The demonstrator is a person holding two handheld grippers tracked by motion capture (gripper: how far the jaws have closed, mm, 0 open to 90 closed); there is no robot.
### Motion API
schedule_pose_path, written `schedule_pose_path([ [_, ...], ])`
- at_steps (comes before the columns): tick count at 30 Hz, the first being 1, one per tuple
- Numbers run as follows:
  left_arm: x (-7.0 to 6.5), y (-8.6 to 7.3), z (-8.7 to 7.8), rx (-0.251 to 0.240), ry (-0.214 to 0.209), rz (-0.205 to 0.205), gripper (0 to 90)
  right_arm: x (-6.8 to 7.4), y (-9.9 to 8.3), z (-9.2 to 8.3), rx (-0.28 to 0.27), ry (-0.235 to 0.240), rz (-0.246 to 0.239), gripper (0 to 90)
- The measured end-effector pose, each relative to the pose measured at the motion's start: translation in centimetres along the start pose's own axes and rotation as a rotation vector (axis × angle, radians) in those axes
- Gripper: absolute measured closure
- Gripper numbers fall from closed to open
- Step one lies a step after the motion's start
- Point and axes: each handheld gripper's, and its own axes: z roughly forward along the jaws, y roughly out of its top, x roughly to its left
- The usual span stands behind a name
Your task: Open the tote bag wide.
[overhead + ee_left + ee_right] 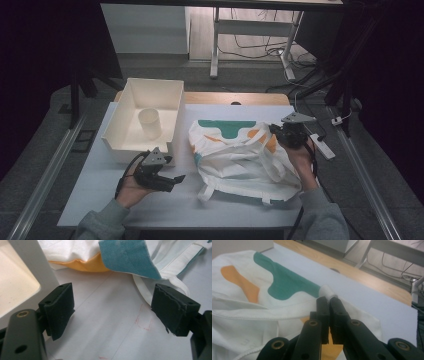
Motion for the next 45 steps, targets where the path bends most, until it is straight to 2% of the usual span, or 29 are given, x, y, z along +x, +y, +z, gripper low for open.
schedule_pose_path([
  [2,-0.1,0.1,0.0,-0.003,0.0,0.006,19.0,0.0,-0.3,0.7,0.032,0.0,-0.002,86.6],
  [3,-0.2,0.2,0.0,-0.008,0.0,0.005,19.0,0.0,-0.7,1.5,0.068,0.011,0.003,86.6],
  [9,-1.0,1.6,-0.1,-0.036,-0.007,0.027,19.4,0.0,-1.6,2.9,0.128,0.046,0.007,86.4],
  [17,-3.1,4.7,1.3,-0.054,-0.056,0.093,20.0,0.0,-1.9,3.1,0.136,0.06,0.011,85.3],
  [21,-4.0,6.0,2.6,-0.052,-0.083,0.122,20.1,0.0,-1.7,2.7,0.123,0.065,0.022,79.3],
  [25,-4.7,7.0,3.7,-0.054,-0.097,0.152,20.6,0.6,-0.8,1.7,0.107,0.052,0.024,59.3],
  [30,-4.9,7.8,4.2,-0.055,-0.109,0.149,21.0,1.1,0.5,-0.7,0.048,0.065,0.039,49.6],
  [32,-4.9,8.2,4.3,-0.06,-0.113,0.141,21.0,1.4,0.7,-1.7,0.033,0.081,0.052,47.5],
  [37,-4.7,9.2,4.6,-0.076,-0.128,0.117,21.1,3.1,0.7,-4.5,0.023,0.104,0.032,45.5],
  [40,-4.9,9.5,5.2,-0.067,-0.141,0.124,21.1,4.7,0.1,-5.9,0.03,0.158,0.013,45.5],
  [45,-4.9,9.6,5.8,-0.052,-0.166,0.141,21.2,7.4,-0.9,-7.0,0.05,0.193,-0.025,48.7],
])
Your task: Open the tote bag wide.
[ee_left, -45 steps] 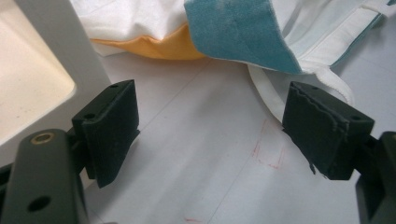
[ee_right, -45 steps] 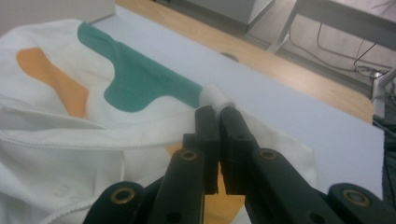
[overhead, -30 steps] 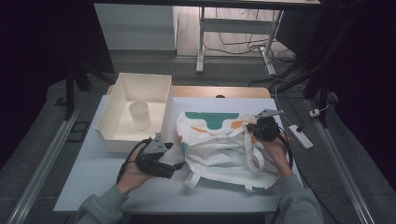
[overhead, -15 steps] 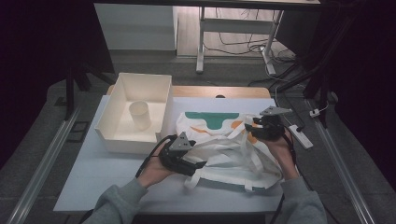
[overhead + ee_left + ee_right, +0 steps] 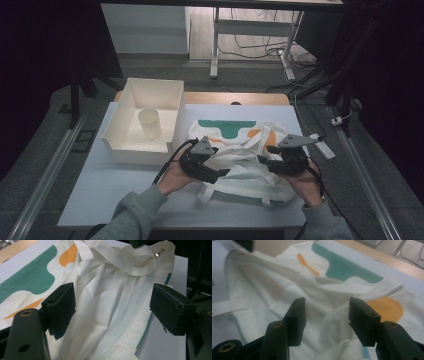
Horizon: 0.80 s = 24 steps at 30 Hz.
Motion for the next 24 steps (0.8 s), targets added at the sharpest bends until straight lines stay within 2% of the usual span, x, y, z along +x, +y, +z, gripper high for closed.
schedule_pose_path([
  [2,0.1,-0.1,0.1,0.004,-0.003,0.002,21.2,1.0,-0.4,0.1,0.02,0.005,-0.017,49.5],
  [5,0.2,-0.4,0.3,0.008,-0.007,0.0,21.2,1.8,-1.3,0.9,0.075,-0.033,-0.036,49.4],
  [7,0.3,-0.6,0.4,0.014,-0.017,-0.005,21.2,1.7,-1.9,1.6,0.104,-0.063,-0.035,49.6],
  [9,0.4,-0.6,0.5,0.006,-0.039,-0.02,21.2,1.4,-2.3,2.2,0.11,-0.071,-0.019,50.3],
  [11,0.3,-0.5,0.6,0.006,-0.032,-0.013,21.2,1.0,-2.8,2.9,0.129,-0.08,-0.02,51.7],
  [14,0.2,-0.6,0.7,0.015,-0.033,-0.009,21.2,0.8,-3.3,3.7,0.16,-0.104,-0.047,55.3],
  [21,0.1,-0.7,1.2,0.031,-0.033,-0.006,21.2,0.7,-3.1,3.4,0.172,-0.117,-0.09,80.4],
  [24,0.0,-0.8,1.4,0.038,-0.032,-0.002,21.2,0.8,-2.4,2.4,0.147,-0.118,-0.104,83.8],
])
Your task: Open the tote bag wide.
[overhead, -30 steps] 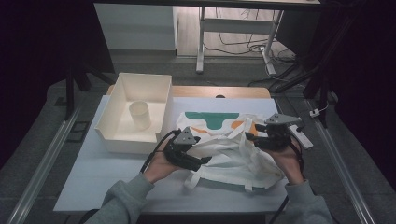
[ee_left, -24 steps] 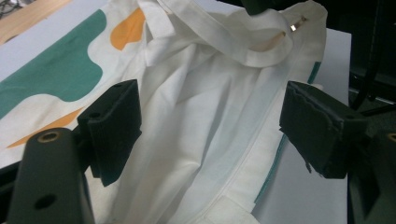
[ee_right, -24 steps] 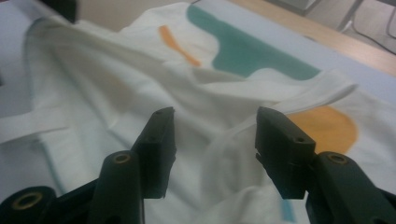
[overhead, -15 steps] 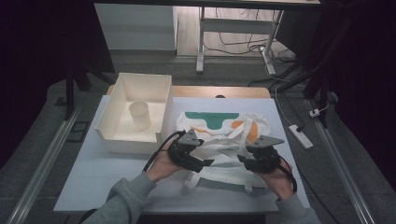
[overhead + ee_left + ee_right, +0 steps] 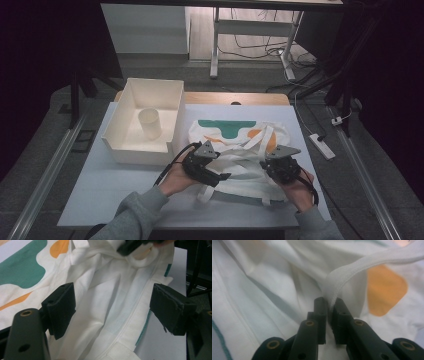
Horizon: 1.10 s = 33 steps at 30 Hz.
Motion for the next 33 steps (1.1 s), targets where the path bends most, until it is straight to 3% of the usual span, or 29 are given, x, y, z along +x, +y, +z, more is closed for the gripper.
schedule_pose_path([
  [5,-0.1,0.0,0.0,-0.001,0.007,0.006,21.2,-1.2,1.5,-2.5,-0.082,-0.044,-0.006,84.5],
  [8,-0.1,0.0,0.0,0.001,0.008,0.01,21.2,-2.8,2.4,-3.5,-0.136,-0.08,0.022,84.6],
  [11,-0.2,0.1,0.0,0.001,0.009,0.012,21.2,-4.6,2.7,-3.5,-0.151,-0.119,0.046,84.7],
  [19,-0.1,0.0,0.2,0.002,0.008,0.004,21.3,-8.1,1.9,-1.4,-0.108,-0.203,0.077,84.8],
  [26,-0.1,0.0,0.2,0.005,0.013,0.004,21.3,-10.5,0.7,2.1,-0.048,-0.171,0.137,84.7],
  [30,0.1,0.0,0.2,0.008,0.016,0.003,21.2,-10.9,-0.7,4.2,0.01,-0.143,0.144,84.7],
  [33,0.0,0.0,0.1,0.01,0.016,0.008,21.2,-11.0,-1.2,4.9,0.041,-0.127,0.161,84.7],
])
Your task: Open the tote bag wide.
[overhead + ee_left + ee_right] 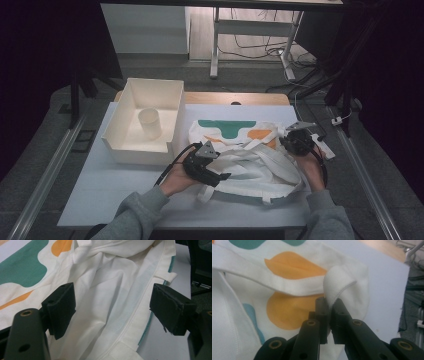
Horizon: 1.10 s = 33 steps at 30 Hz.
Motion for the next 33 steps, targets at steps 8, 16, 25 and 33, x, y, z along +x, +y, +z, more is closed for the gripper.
schedule_pose_path([
  [8,-0.1,0.0,-0.1,-0.004,0.006,0.003,21.2,0.3,-0.6,0.7,0.039,0.043,0.002,71.9],
  [16,0.0,0.0,-0.4,-0.012,0.013,0.002,21.3,0.6,1.2,-4.6,-0.15,0.015,0.044,46.2],
  [25,-0.2,0.2,-0.5,-0.016,0.018,0.006,21.3,3.0,1.5,-6.3,-0.242,0.161,0.025,44.4],
  [33,-0.2,0.4,-0.8,-0.024,0.027,0.015,21.3,5.6,1.8,-6.1,-0.236,0.227,-0.033,44.3],
])
